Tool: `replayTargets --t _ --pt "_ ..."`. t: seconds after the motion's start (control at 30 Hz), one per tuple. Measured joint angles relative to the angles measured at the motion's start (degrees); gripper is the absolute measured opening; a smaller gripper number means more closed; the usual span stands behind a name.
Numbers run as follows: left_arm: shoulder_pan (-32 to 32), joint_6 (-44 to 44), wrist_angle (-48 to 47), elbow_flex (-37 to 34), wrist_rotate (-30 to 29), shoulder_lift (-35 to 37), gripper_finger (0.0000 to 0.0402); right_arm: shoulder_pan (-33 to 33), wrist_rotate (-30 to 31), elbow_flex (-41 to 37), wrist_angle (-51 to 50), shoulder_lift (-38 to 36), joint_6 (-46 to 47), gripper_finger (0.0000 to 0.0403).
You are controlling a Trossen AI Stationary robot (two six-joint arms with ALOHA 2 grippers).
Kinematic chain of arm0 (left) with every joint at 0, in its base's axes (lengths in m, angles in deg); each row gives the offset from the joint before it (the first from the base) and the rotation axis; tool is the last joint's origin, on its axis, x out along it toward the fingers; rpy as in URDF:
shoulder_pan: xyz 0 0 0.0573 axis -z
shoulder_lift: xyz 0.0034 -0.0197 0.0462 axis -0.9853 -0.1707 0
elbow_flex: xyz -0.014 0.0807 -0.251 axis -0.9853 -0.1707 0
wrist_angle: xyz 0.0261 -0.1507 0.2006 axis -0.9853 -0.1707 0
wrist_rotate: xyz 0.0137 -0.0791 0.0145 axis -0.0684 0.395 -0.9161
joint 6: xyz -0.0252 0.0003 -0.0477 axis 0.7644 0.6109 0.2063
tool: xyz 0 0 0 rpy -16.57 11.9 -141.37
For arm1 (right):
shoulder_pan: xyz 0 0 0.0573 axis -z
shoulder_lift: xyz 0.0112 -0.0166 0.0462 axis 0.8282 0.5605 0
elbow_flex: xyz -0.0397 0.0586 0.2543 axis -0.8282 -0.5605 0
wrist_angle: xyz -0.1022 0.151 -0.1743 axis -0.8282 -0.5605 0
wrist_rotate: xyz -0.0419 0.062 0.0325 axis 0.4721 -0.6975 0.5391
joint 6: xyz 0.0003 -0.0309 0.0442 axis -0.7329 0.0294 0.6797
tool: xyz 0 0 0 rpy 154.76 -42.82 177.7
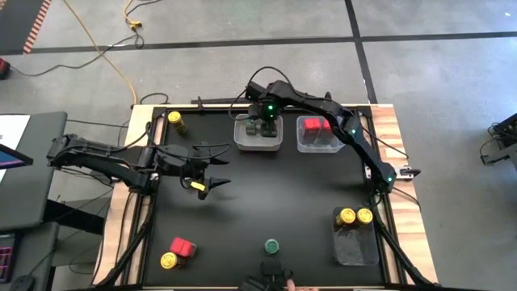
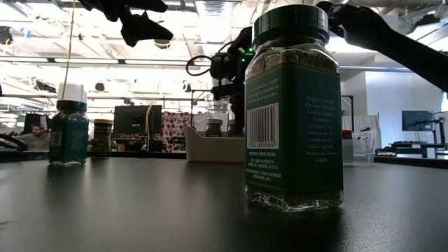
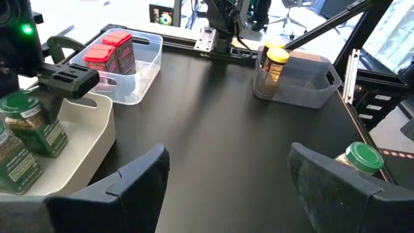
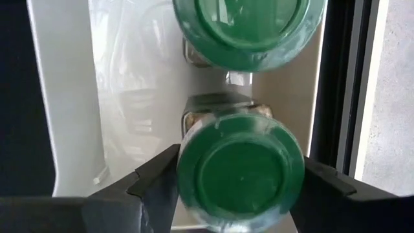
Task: Sort spices by type
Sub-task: Put the right green seasoning bottle into the white bin, then put the red seasoning can into the transparent bin
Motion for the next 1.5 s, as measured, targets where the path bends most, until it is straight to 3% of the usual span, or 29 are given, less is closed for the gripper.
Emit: replayTargets --t 0.3,0.6,0.8,1.03,1.3,1.5 --pt "0.0 0.0 0.07 0.0 0.0 0.0 0.0303 0.2 -0.14 2.66 -4.22 -1.83 3.26 0.0271" --pt "-0.17 4.69 -0.21 0.0 -0.41 0.0 0.0303 1.38 -0.46 4.81 -17.59 -6.84 15.56 0.0271" --pt "-1.09 5.99 -0.33 0.0 -0.48 0.0 0.0303 0.81 -6.37 1.36 -15.7 -14.5 22.07 0.0271" --pt "-1.81 4.48 -0.66 0.0 -0.52 0.78 0.0303 -4.96 -5.59 -18.76 -1.96 -31.54 29.57 0.0271" --pt "-4.39 3.49 -1.51 0.02 -0.68 1.84 0.0303 -14.83 4.51 -48.44 12.77 -52.89 44.59 0.0271" --pt "-5.73 2.77 -0.39 0.04 -0.75 1.86 0.0303 -22.85 12.45 -64.48 19.35 -65.73 56.14 0.0271"
